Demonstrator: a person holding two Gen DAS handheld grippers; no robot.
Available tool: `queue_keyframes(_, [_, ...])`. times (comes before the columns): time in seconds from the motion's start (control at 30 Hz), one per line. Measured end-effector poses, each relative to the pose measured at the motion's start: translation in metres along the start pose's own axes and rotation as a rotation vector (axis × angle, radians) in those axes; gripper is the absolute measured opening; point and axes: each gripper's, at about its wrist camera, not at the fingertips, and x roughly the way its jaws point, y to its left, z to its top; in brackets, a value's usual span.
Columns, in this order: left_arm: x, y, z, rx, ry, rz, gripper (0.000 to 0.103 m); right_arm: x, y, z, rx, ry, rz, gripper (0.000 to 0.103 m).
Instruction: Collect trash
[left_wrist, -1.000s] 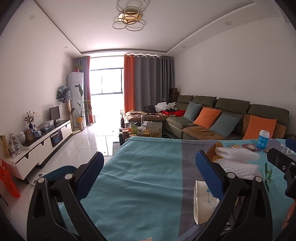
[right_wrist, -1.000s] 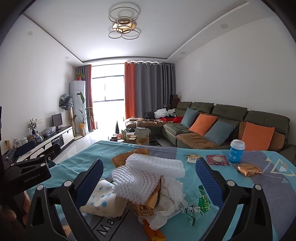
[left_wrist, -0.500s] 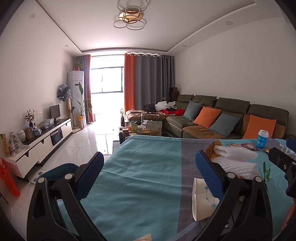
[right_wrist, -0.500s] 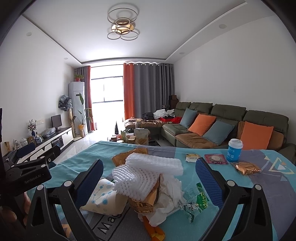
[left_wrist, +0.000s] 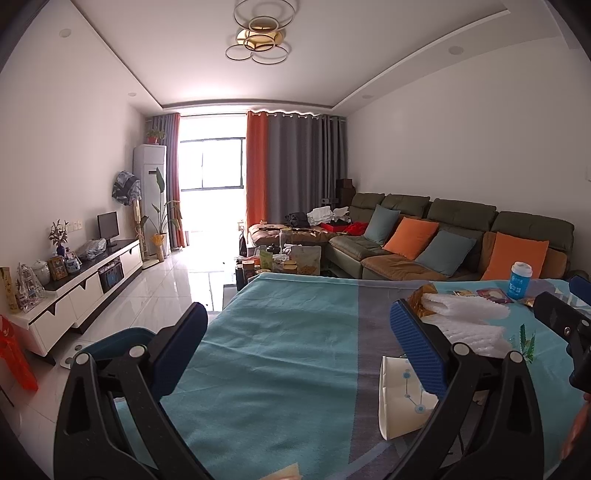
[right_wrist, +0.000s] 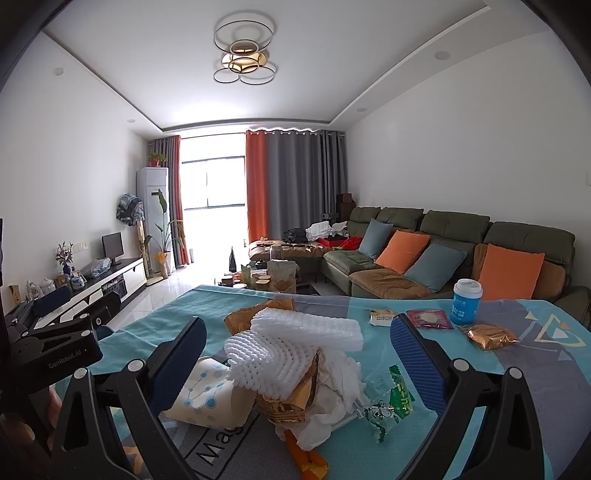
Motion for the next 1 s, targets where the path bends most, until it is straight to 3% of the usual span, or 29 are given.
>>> queue_keyframes(1.0, [-0.0046, -0.0003, -0.0013, 0.001, -0.013, 0.000, 0.097, -0.0017, 0.0008, -0.0013, 0.001, -0.002, -0.005, 0.096])
